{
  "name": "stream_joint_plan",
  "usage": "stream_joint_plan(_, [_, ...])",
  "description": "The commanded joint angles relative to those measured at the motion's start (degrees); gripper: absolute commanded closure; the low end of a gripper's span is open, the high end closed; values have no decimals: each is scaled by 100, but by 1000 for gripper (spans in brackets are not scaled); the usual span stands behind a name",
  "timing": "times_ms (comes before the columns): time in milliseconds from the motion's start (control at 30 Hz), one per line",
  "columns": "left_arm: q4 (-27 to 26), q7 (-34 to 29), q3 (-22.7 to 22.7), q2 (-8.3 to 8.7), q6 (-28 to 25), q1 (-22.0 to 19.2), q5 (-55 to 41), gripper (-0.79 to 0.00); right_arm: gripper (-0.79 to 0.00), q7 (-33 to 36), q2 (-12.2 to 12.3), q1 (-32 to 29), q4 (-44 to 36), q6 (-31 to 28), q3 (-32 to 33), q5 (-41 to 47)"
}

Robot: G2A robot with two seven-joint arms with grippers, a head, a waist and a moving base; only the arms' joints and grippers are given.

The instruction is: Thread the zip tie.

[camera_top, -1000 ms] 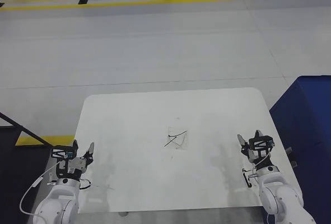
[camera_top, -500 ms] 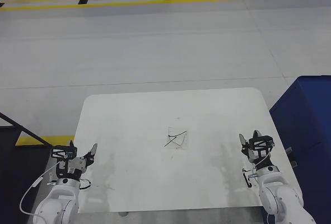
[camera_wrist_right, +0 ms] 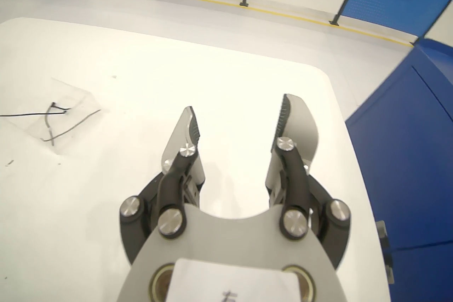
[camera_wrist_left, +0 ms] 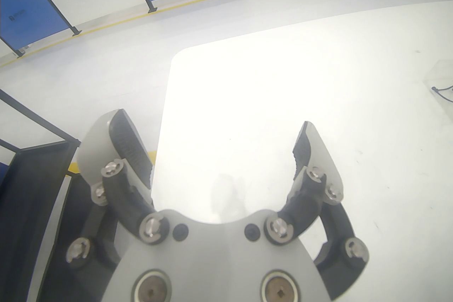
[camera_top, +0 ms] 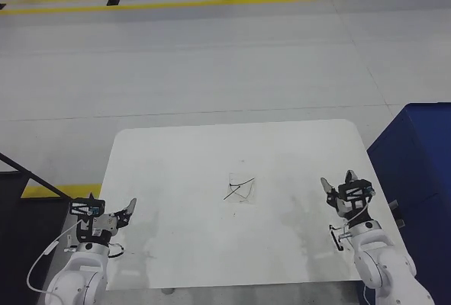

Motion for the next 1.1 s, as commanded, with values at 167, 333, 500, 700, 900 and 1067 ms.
stream_joint_plan(167, [0, 0, 0, 0, 0, 0, 0, -785, -785, 2411, 97, 778, -285, -1563, 34, 921])
stream_joint_plan(333, [0, 0, 0, 0, 0, 0, 0, -785, -785, 3412, 115, 1241, -14, -2221, -127, 2334])
stream_joint_plan(500, [0, 0, 0, 0, 0, 0, 0, -785, -785, 3412, 115, 1241, -14, -2221, -127, 2334])
stream_joint_plan(700, [0, 0, 0, 0, 0, 0, 0, -785, -785, 3412, 115, 1241, -14, -2221, -127, 2334])
stream_joint_plan(900, [0, 0, 0, 0, 0, 0, 0, -785, -785, 3763, 188, 1719, -61, -3316, -145, 2655])
stream_joint_plan(1067, [0, 0, 0, 0, 0, 0, 0, -785, -785, 5146, 296, 3536, 611, -4348, -1224, 2790])
